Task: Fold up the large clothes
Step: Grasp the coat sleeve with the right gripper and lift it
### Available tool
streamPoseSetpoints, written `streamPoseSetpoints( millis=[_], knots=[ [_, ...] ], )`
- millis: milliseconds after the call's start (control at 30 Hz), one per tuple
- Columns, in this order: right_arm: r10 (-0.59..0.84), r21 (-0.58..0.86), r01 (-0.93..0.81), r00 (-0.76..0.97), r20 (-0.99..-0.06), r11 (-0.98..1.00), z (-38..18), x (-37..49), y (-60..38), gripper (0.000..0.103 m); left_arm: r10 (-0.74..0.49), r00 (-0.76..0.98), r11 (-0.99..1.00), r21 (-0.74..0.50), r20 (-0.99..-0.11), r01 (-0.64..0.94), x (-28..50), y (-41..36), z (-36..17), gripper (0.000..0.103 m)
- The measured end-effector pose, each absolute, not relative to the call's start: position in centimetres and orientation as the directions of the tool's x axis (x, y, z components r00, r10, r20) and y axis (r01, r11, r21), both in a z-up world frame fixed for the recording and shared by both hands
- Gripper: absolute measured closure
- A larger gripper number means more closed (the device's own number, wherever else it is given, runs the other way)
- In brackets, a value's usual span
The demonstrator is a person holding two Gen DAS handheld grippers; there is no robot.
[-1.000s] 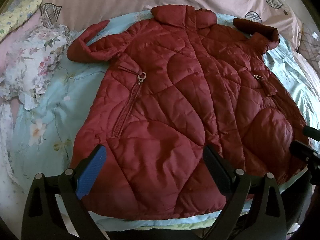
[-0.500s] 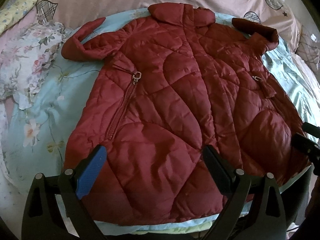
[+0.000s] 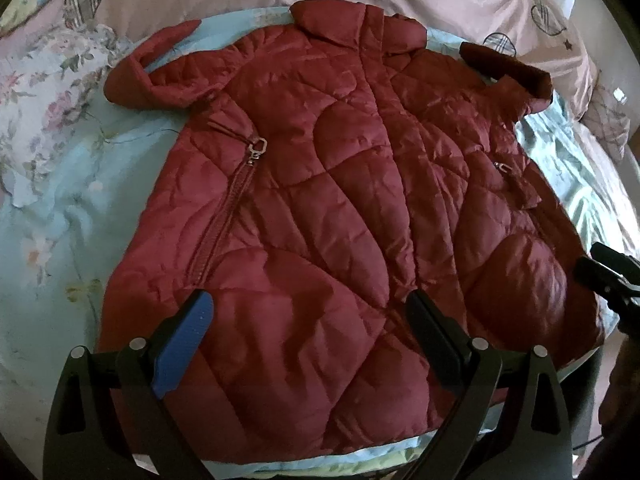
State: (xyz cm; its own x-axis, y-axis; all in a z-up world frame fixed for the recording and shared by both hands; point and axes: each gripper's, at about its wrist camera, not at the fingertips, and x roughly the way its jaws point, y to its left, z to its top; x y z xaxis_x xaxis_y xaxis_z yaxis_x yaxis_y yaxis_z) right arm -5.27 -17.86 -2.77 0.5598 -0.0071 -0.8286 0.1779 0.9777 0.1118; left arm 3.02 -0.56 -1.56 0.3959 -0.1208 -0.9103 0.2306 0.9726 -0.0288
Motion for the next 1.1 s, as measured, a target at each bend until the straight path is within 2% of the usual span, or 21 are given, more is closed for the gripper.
streamPoseSetpoints(
  millis=[400, 800, 900, 1100],
  knots=[
    [-0.093, 0.08, 0.241, 0.629, -0.772, 0.967, 0.1, -1.7, -23.4, 0.004, -0.069, 0.414, 0.977, 0.023, -0.908, 0.213, 5.7, -0.9, -1.4, 0.005],
    [-0.249, 0.005, 0.348, 0.68, -0.689, 0.937, 3.6, 6.2, -33.5, 0.004, -0.111, 0.386, 0.979, -0.035, -0.916, 0.198, 9.5, -1.0, -2.1, 0.005],
    [-0.286, -0.019, 0.38, 0.661, -0.694, 0.925, 3.8, 9.1, -36.3, 0.006, -0.099, 0.39, 0.982, -0.026, -0.915, 0.188, 10.2, -1.2, -2.2, 0.005],
    [-0.346, -0.103, 0.39, 0.627, -0.698, 0.915, 3.2, 15.4, -40.0, 0.006, -0.151, 0.398, 0.98, -0.083, -0.905, 0.183, 12.0, -1.3, -2.2, 0.005]
  ],
)
